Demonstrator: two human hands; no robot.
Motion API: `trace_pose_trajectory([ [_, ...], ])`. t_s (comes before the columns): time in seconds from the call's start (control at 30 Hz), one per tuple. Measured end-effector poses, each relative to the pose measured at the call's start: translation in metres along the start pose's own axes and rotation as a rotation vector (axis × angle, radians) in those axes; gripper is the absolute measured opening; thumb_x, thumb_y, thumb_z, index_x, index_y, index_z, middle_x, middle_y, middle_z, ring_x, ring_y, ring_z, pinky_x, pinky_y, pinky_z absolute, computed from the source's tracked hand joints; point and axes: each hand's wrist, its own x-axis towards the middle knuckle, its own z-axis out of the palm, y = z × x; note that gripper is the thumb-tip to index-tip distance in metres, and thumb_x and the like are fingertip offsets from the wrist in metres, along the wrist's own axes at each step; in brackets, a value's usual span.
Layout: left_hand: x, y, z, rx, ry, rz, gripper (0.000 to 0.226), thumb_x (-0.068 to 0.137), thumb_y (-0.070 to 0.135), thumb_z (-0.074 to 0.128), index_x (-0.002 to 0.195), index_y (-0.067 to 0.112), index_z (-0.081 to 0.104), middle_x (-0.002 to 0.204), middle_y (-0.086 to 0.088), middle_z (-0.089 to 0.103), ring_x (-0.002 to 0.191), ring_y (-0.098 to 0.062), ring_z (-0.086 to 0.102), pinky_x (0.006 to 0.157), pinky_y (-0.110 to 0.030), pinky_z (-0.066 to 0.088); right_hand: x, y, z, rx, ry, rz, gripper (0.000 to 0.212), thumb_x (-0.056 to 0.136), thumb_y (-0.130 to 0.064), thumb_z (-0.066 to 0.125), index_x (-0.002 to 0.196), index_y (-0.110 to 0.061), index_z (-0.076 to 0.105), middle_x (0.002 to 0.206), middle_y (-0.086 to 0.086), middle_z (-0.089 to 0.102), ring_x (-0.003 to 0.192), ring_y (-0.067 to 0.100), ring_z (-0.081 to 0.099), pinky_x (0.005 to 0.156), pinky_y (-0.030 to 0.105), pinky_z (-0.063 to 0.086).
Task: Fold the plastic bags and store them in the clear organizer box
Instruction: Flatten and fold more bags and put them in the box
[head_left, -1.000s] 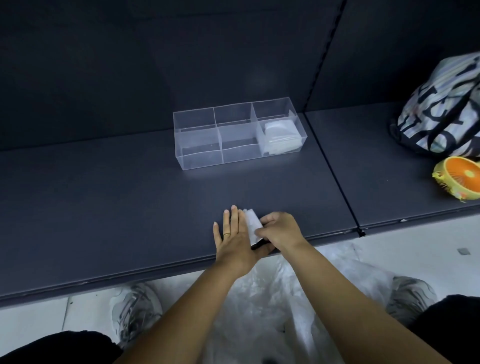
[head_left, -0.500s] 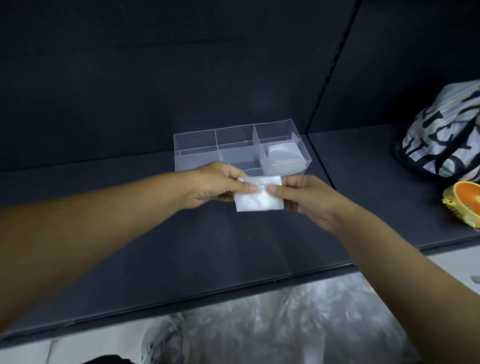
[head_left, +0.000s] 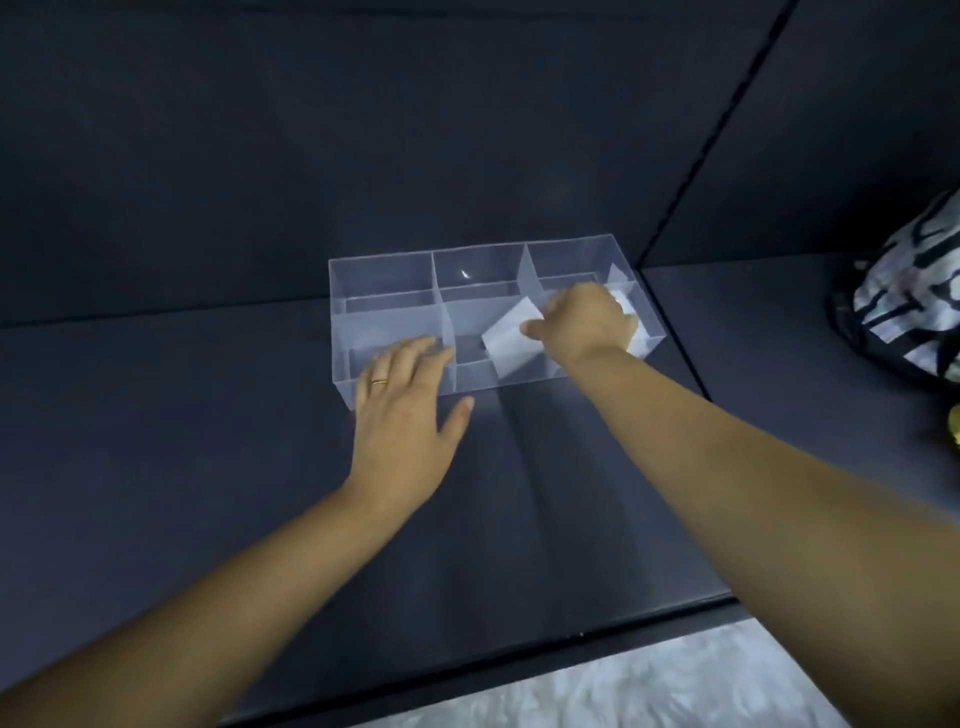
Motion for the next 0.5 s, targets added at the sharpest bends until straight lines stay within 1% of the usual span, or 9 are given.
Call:
trace_pose_trajectory([
  [0.07, -0.008, 0.002, 0.005, 0.044, -0.004, 0.034, 0.050, 0.091, 0.027, 0.060, 0.137, 0.012, 0.048, 0.148, -0.005, 0.038, 0.142, -0.023, 0.024, 0.118, -0.038, 0.007, -0.002, 0.000, 0.004, -0.050, 0.114, -0.060, 0.048, 0.078, -0.035, 0.075, 0.116, -0.012, 0.055, 0.123, 0.008, 0.056, 0.113, 0.028, 0.055, 0.098, 0.039, 0.035],
  [0.1, -0.014, 0.003, 0.006, 0.050, -0.005, 0.069, 0.049, 0.092, 0.025, 0.060, 0.137, 0.011, 0.048, 0.149, -0.007, 0.037, 0.143, -0.025, 0.023, 0.119, -0.040, 0.006, -0.003, 0.002, 0.003, -0.049, 0.142, -0.069, 0.053, 0.078, -0.032, 0.075, 0.120, -0.012, 0.049, 0.128, 0.009, 0.052, 0.116, 0.029, 0.053, 0.098, 0.039, 0.033],
  [0.13, -0.022, 0.005, 0.006, 0.044, -0.002, 0.117, 0.046, 0.092, 0.023, 0.060, 0.135, 0.009, 0.050, 0.148, -0.009, 0.038, 0.143, -0.026, 0.023, 0.119, -0.041, 0.007, -0.006, 0.004, 0.001, -0.040, 0.149, -0.072, 0.057, 0.078, -0.030, 0.075, 0.124, -0.012, 0.046, 0.132, 0.010, 0.048, 0.119, 0.029, 0.051, 0.099, 0.040, 0.031],
  [0.2, -0.040, 0.008, 0.007, 0.039, -0.014, 0.230, 0.041, 0.093, 0.023, 0.056, 0.131, 0.008, 0.053, 0.146, -0.010, 0.041, 0.141, -0.026, 0.027, 0.119, -0.042, 0.010, -0.012, 0.010, -0.005, 0.028, 0.158, -0.074, 0.058, 0.078, -0.032, 0.076, 0.124, -0.013, 0.045, 0.136, 0.009, 0.043, 0.124, 0.029, 0.047, 0.102, 0.040, 0.028],
  [0.23, -0.050, 0.008, 0.008, 0.056, -0.036, 0.271, 0.042, 0.094, 0.026, 0.053, 0.131, 0.008, 0.053, 0.146, -0.010, 0.041, 0.141, -0.026, 0.026, 0.119, -0.042, 0.010, -0.020, 0.016, -0.007, 0.085, 0.185, -0.092, 0.055, 0.078, -0.034, 0.075, 0.121, -0.014, 0.047, 0.135, 0.008, 0.043, 0.124, 0.027, 0.046, 0.102, 0.038, 0.028],
  [0.3, -0.068, 0.006, 0.012, 0.113, -0.136, 0.262, 0.052, 0.096, 0.038, 0.042, 0.139, 0.009, 0.046, 0.151, -0.008, 0.035, 0.144, -0.024, 0.020, 0.120, -0.040, 0.005, -0.050, 0.031, -0.008, 0.197, 0.272, -0.166, 0.044, 0.081, -0.036, 0.072, 0.114, -0.015, 0.051, 0.127, 0.004, 0.045, 0.117, 0.024, 0.048, 0.097, 0.032, 0.029],
  [0.4, -0.093, 0.001, 0.023, 0.255, -0.326, 0.199, 0.071, 0.096, 0.059, 0.018, 0.151, 0.014, 0.022, 0.160, -0.004, 0.013, 0.148, -0.019, 0.001, 0.119, -0.036, -0.008, -0.121, 0.065, 0.003, 0.290, 0.404, -0.261, 0.028, 0.088, -0.030, 0.065, 0.109, -0.013, 0.057, 0.115, 0.007, 0.049, 0.103, 0.026, 0.052, 0.090, 0.036, 0.036],
  [0.43, -0.100, 0.000, 0.026, 0.335, -0.360, 0.202, 0.075, 0.094, 0.062, 0.009, 0.152, 0.015, 0.016, 0.161, -0.003, 0.008, 0.148, -0.018, -0.002, 0.119, -0.037, -0.009, -0.148, 0.077, 0.009, 0.318, 0.424, -0.261, 0.023, 0.089, -0.026, 0.063, 0.107, -0.012, 0.059, 0.112, 0.008, 0.050, 0.101, 0.027, 0.052, 0.087, 0.036, 0.037],
  [0.5, -0.109, -0.001, 0.030, 0.407, -0.394, 0.218, 0.076, 0.093, 0.061, 0.008, 0.152, 0.014, 0.018, 0.160, -0.005, 0.011, 0.148, -0.022, 0.005, 0.120, -0.043, 0.000, -0.195, 0.094, 0.022, 0.338, 0.406, -0.230, 0.016, 0.092, -0.023, 0.060, 0.105, -0.014, 0.063, 0.111, 0.005, 0.052, 0.102, 0.026, 0.052, 0.086, 0.032, 0.031],
])
